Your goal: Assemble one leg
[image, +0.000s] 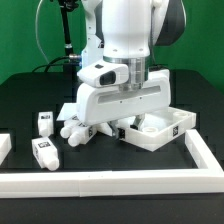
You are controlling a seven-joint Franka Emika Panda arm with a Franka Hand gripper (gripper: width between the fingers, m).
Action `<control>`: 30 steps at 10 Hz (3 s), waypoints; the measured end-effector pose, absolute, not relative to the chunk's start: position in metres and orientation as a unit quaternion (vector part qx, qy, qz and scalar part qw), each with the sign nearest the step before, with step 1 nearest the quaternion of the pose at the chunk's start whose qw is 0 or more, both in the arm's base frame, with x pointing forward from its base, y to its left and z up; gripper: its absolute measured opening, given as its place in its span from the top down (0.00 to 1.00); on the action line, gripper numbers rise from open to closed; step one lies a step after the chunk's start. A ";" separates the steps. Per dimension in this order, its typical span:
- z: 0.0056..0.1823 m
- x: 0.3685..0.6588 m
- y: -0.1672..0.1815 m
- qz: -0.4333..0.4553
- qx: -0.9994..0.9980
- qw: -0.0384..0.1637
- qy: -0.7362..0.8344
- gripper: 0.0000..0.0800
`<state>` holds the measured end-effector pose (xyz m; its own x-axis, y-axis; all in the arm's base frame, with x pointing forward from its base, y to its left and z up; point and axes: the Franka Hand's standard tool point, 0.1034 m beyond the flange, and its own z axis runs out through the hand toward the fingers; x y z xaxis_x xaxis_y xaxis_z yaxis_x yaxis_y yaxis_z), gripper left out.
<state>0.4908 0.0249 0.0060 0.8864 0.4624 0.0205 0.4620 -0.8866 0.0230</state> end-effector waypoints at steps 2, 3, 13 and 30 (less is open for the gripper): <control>0.006 0.491 0.025 0.013 0.971 0.009 0.238 0.93; 0.007 0.490 0.024 0.013 0.973 0.008 0.231 0.93; 0.062 0.506 -0.016 -0.061 0.990 -0.017 0.128 0.93; 0.011 0.584 -0.023 -0.080 0.996 -0.009 -0.037 0.93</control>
Offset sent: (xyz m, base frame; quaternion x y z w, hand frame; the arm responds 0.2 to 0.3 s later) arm -0.0289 -0.0287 0.0160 -0.0219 -0.0425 0.1296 0.9904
